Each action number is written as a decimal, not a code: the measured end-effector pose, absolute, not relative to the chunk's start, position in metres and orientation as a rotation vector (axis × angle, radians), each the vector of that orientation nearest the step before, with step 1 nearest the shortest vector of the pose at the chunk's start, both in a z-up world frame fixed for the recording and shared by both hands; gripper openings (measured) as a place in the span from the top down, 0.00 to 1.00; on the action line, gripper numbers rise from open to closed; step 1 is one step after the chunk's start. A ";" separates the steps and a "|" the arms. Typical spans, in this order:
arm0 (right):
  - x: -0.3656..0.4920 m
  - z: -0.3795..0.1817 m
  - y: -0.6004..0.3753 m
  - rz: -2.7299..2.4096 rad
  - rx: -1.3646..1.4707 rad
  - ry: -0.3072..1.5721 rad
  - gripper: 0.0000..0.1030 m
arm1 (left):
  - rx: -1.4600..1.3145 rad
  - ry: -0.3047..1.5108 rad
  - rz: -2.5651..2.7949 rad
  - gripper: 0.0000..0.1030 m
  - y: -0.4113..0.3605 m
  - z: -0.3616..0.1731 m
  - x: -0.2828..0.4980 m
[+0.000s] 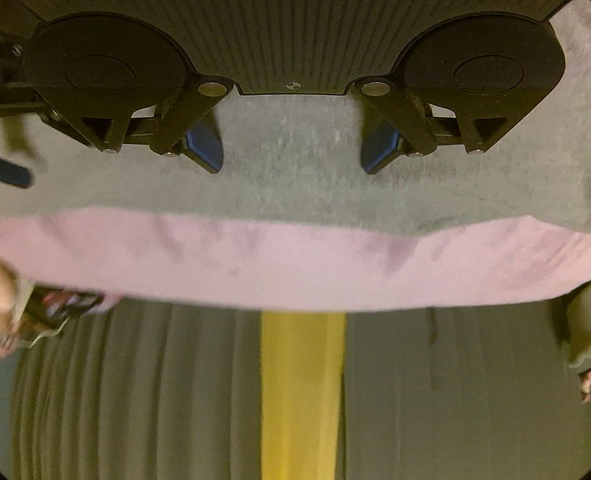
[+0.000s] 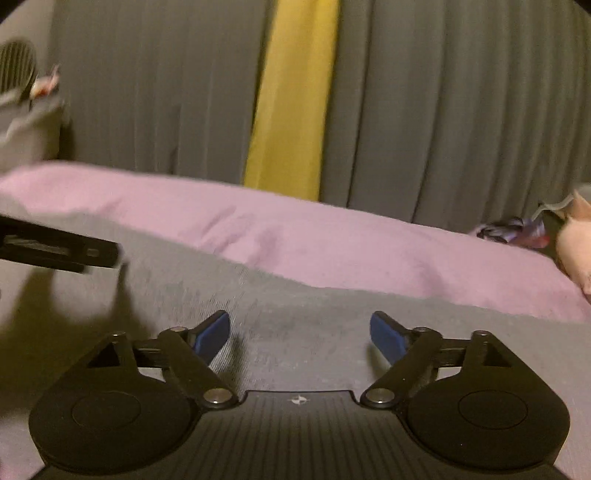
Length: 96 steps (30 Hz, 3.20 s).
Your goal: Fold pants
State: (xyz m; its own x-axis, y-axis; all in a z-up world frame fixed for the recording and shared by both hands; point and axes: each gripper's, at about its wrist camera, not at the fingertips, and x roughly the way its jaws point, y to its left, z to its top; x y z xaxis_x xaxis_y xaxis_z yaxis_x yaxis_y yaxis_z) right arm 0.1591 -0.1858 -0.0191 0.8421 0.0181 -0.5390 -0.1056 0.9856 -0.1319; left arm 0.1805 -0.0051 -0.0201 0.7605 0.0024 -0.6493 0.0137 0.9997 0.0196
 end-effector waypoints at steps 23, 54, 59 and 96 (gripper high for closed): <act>0.057 -0.005 -0.474 -0.459 0.399 0.586 0.04 | -0.149 0.635 0.479 0.03 0.150 -0.004 0.157; -0.077 -0.060 -0.545 -0.490 1.257 0.338 0.70 | -0.137 0.859 0.188 0.02 0.067 -0.009 0.097; -0.069 -0.058 -0.539 -0.411 1.272 0.313 0.86 | -0.134 0.864 0.191 0.02 0.067 -0.011 0.098; -0.023 -0.008 -0.501 -0.600 0.783 0.531 0.85 | -0.095 0.889 0.202 0.00 0.064 -0.020 0.104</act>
State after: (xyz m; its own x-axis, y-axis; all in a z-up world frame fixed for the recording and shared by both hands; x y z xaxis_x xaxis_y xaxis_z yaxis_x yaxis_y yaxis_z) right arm -0.0232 -0.5012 -0.0080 0.7111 -0.2948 -0.6383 0.6692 0.5622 0.4859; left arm 0.1037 0.0644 -0.0196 0.6131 0.1357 -0.7783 -0.2142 0.9768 0.0016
